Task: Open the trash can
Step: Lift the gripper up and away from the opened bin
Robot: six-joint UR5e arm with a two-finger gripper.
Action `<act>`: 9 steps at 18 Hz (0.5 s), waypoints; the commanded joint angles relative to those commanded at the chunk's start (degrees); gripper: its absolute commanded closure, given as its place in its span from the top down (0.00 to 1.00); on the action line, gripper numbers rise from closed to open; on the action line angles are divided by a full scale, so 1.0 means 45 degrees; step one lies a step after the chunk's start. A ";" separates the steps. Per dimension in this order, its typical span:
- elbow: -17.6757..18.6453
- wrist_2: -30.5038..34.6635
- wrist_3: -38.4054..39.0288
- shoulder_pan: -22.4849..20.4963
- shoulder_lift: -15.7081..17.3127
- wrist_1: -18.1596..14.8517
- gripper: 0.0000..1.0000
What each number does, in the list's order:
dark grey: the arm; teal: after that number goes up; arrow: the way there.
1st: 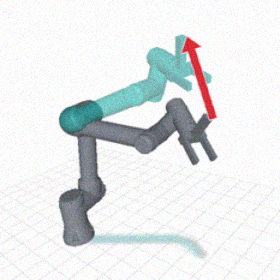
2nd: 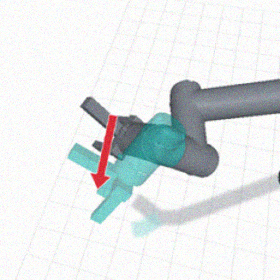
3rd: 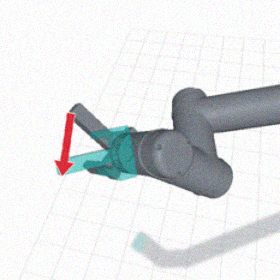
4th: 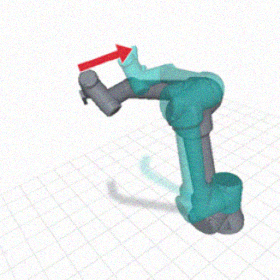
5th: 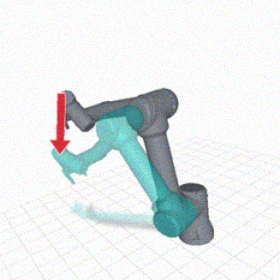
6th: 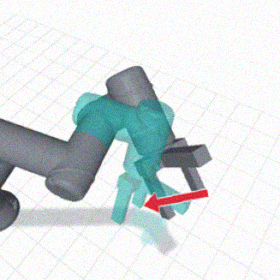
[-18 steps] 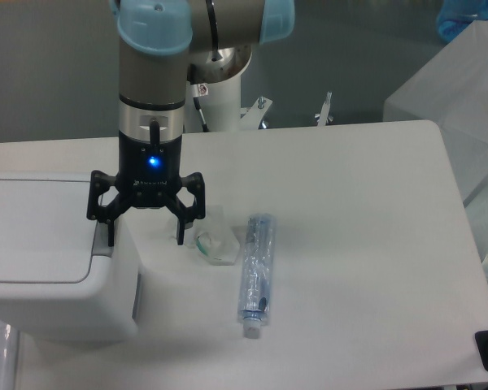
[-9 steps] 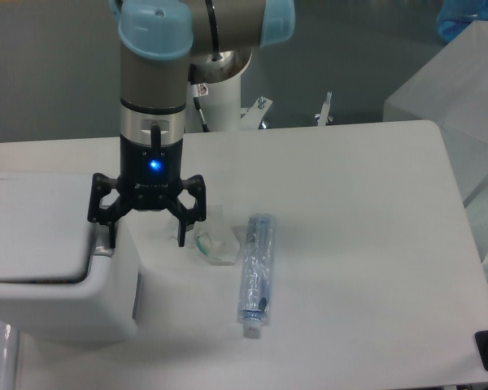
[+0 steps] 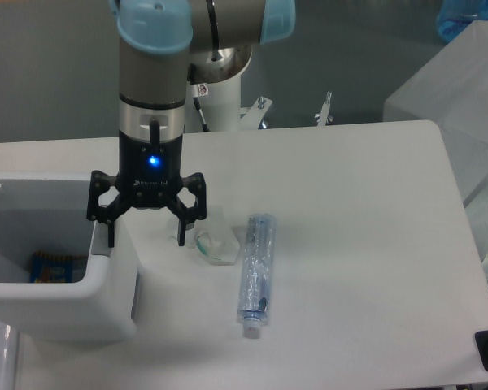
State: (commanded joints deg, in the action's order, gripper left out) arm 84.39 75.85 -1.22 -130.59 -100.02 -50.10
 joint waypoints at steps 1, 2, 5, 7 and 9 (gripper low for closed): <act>-0.0293 0.0039 -0.0079 -0.0254 -0.0020 0.0000 1.00; -0.0489 0.0039 -0.0099 -0.0547 -0.0039 0.0019 1.00; -0.0628 0.0252 -0.1130 -0.1504 -0.0039 0.0020 1.00; -0.0647 0.0410 -0.1970 -0.2129 -0.0039 -0.0039 1.00; -0.0667 0.0430 -0.2887 -0.2676 -0.0039 -0.0097 1.00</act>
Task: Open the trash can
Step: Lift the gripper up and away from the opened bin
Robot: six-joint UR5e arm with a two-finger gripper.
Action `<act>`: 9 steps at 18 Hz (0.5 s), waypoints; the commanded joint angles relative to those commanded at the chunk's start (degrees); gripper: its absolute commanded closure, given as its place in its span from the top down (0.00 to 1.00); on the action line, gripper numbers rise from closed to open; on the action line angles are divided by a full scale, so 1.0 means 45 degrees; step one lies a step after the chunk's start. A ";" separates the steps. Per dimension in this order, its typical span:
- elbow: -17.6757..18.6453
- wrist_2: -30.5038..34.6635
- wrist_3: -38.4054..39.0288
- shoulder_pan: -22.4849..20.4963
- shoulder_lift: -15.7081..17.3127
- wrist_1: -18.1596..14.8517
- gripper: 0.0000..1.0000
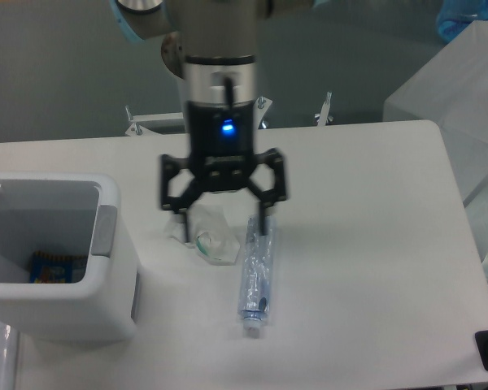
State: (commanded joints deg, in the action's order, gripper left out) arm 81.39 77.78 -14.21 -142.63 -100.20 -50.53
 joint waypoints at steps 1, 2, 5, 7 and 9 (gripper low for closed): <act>0.0000 0.0000 -0.0721 -0.0312 0.0000 -0.0097 1.00; 0.0019 0.0019 -0.1521 -0.0586 0.0000 -0.0118 1.00; 0.0137 0.0603 -0.4587 -0.1348 -0.0020 -0.0720 1.00; 0.0156 0.0898 -0.6209 -0.1778 -0.0020 -0.1151 1.00; 0.0214 0.0918 -0.7267 -0.2169 -0.0136 -0.1309 1.00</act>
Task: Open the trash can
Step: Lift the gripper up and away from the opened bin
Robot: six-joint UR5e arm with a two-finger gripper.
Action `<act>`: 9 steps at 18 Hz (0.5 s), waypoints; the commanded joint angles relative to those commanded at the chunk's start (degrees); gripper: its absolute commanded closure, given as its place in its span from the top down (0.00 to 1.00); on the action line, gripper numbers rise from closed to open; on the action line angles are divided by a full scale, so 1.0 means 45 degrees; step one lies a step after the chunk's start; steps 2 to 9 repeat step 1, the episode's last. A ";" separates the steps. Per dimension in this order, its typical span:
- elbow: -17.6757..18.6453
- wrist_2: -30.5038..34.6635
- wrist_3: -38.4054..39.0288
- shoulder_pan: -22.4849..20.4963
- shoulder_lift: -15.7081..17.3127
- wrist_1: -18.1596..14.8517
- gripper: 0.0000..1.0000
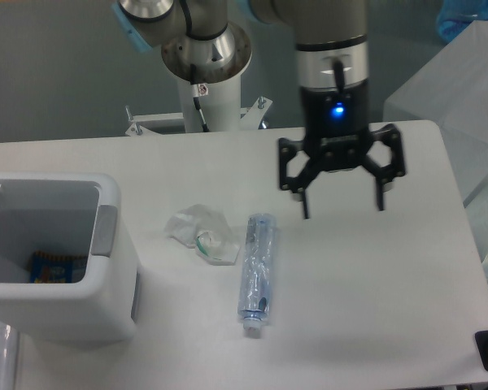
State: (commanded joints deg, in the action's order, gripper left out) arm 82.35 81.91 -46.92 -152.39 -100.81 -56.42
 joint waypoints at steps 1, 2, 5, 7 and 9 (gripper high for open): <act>0.0020 0.0000 -0.0139 -0.0137 -0.0078 0.0019 1.00; 0.0020 0.0000 -0.0139 -0.0137 -0.0078 0.0019 1.00; 0.0020 0.0000 -0.0139 -0.0137 -0.0078 0.0019 1.00; 0.0020 0.0000 -0.0139 -0.0137 -0.0078 0.0019 1.00; 0.0020 0.0000 -0.0139 -0.0137 -0.0078 0.0019 1.00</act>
